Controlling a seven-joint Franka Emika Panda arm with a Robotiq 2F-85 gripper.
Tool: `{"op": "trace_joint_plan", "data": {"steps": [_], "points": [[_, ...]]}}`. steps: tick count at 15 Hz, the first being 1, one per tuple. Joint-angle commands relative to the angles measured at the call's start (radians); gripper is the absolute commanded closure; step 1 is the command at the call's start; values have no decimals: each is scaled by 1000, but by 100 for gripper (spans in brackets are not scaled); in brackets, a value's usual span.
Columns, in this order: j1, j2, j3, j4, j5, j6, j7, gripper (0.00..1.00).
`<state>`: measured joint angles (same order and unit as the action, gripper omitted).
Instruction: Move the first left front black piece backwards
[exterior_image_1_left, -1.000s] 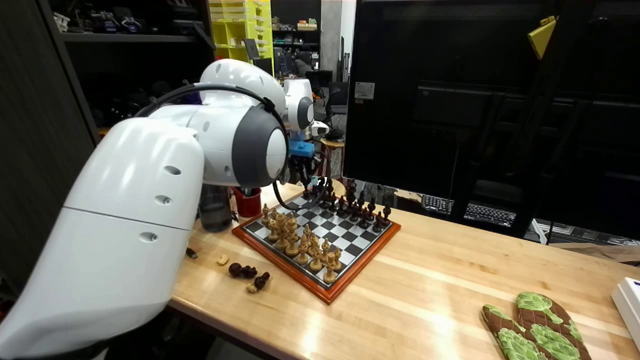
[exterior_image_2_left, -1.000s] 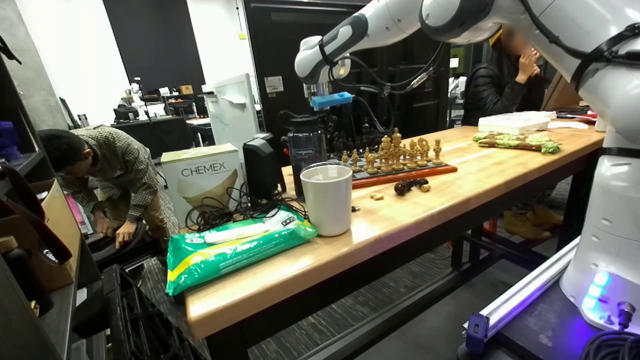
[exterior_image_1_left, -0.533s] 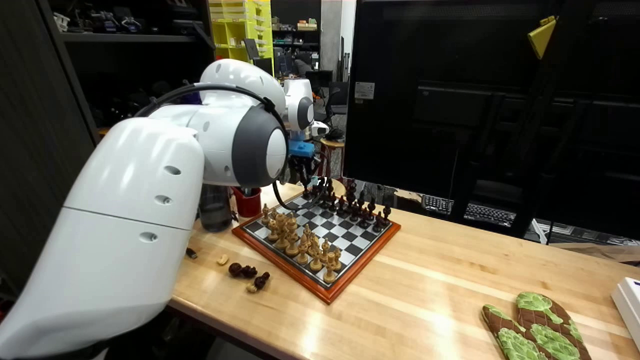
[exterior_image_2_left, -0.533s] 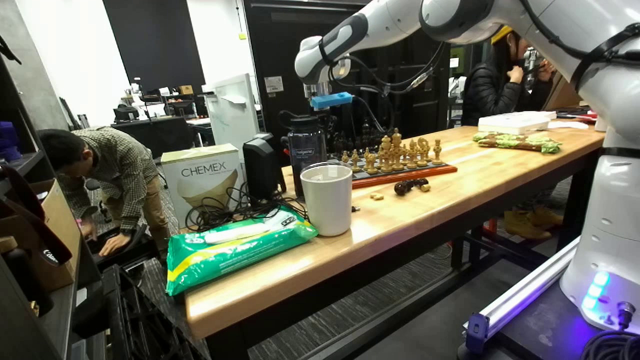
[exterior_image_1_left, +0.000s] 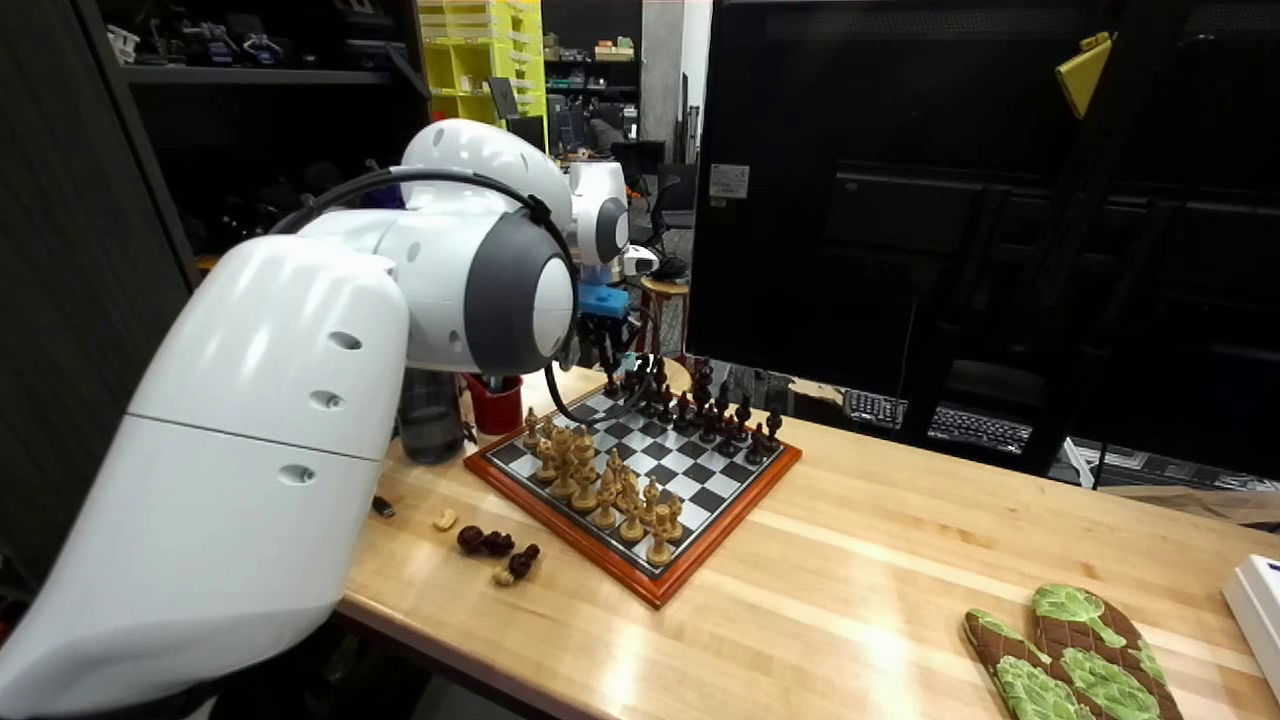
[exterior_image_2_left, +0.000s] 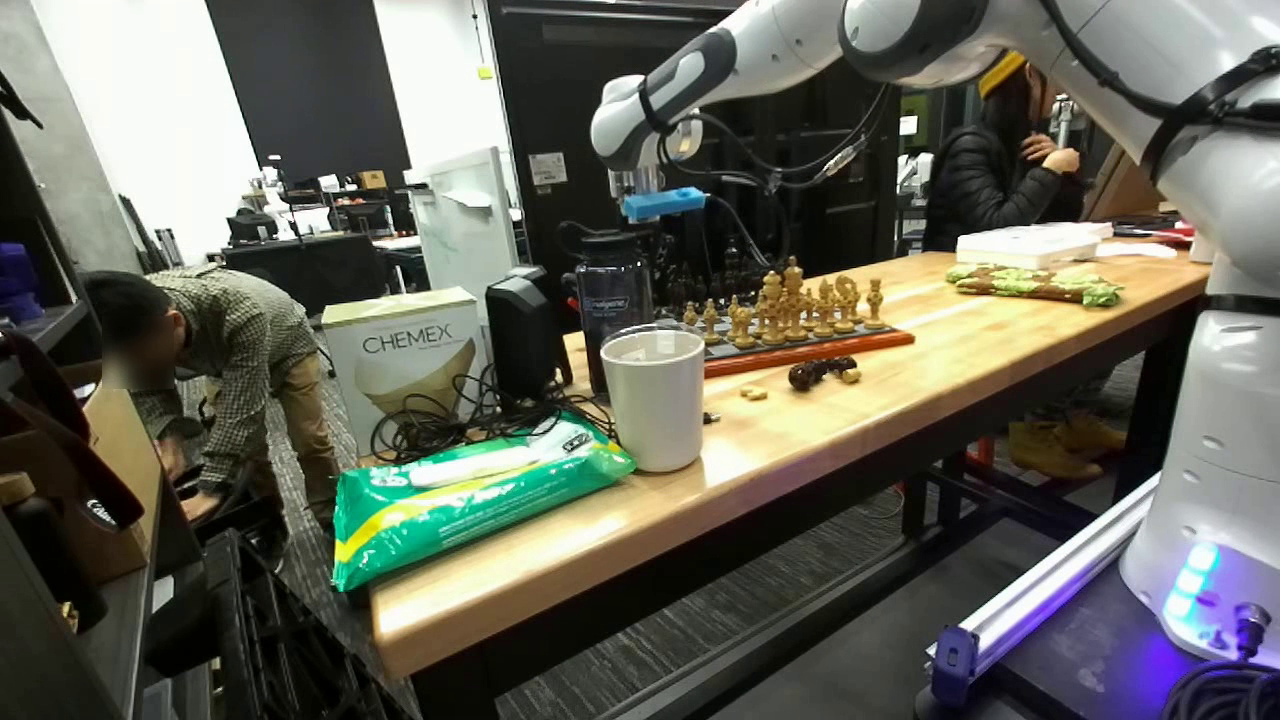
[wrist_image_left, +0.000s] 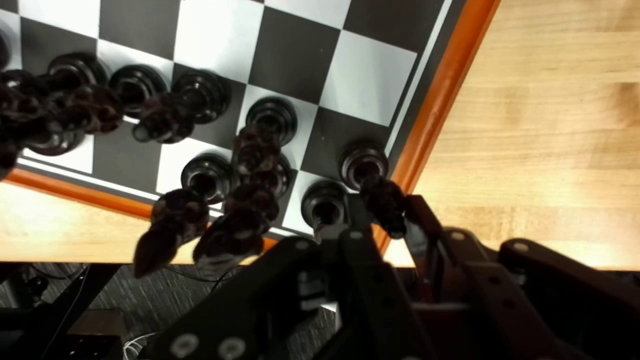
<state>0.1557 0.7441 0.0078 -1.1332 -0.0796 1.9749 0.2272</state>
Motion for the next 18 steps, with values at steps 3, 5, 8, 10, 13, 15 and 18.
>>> {"op": "trace_joint_plan", "data": {"steps": [3, 5, 8, 10, 13, 15, 18], "points": [[5, -47, -6, -61, 0, 9, 6, 94], [6, -50, -7, -63, -2, 8, 6, 94], [5, -55, -8, -72, -2, 9, 6, 94], [5, -60, -10, -80, -4, 8, 6, 94], [6, -69, -13, -94, -8, 6, 7, 94], [7, -72, -13, -99, -10, 6, 6, 94], [6, -78, -14, -107, -12, 4, 4, 94]]}}
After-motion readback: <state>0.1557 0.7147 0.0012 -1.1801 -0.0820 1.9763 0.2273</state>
